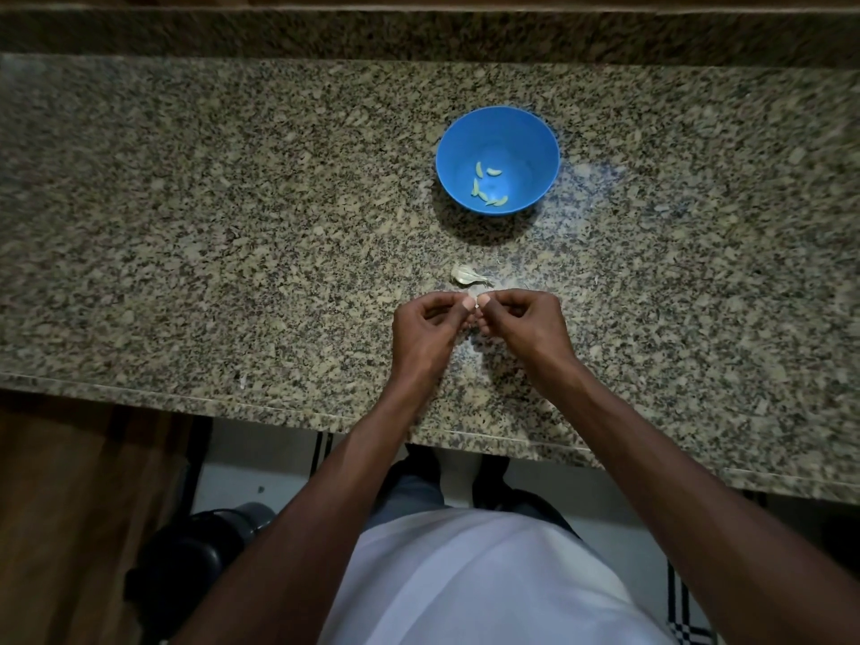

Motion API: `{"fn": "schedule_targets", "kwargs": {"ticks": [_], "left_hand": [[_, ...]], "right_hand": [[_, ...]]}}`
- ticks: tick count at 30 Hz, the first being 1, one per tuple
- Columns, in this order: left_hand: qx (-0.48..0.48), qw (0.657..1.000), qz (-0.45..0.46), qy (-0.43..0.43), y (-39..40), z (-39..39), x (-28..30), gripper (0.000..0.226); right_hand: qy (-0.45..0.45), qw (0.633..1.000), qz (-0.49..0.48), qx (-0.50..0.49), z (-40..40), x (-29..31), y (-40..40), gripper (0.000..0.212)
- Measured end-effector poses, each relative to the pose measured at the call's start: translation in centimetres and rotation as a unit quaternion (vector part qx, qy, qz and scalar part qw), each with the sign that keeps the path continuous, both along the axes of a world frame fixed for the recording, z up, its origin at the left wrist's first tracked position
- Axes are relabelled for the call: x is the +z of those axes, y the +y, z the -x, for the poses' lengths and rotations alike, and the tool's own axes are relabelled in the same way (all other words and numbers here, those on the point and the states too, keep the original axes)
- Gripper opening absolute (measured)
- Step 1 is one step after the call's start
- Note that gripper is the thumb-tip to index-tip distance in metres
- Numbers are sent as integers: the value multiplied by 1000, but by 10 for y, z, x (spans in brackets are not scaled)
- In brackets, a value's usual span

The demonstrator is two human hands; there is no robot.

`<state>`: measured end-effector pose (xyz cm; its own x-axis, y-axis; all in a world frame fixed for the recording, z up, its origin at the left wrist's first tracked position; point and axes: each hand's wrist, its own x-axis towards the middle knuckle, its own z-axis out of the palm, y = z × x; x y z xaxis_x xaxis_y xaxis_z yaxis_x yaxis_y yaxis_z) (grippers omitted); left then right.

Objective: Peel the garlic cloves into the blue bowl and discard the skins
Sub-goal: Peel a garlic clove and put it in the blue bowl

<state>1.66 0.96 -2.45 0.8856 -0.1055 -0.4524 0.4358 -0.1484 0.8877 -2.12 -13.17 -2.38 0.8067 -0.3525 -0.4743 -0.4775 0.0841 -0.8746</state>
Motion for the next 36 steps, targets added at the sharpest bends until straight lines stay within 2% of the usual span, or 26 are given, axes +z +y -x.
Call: {"fn": "schedule_targets", "kwargs": {"ticks": [2,5,8,14,19,28,32,36], "left_hand": [[12,1000,1,-8,0,1,0,26],[25,1000,3,-13,-2,4,2,27],[31,999,12,-7,-2,5,5,26],[32,999,9,-1,-2,5,5,24],[31,1000,-6,2,-2,4,4,21],[9,1000,-29,4,-6,-1,0,11],[-2,1000,12,9,-1,-1,0,18],[42,995,79,39,0,-4,2,30]], "right_hand": [[2,1000,-15,-12,0,1,2,22],[-20,995,97,6,2,1,6,18],[-81,978,187,32,7,5,10,13],[-151,948,273,59,11,5,13,10],[-139,964,220,52,11,1,12,11],[-155,957,238,54,10,-2,17,15],[-101,988,116,7,7,-7,13,14],[-85,995,1,-43,5,-9,12,17]]}}
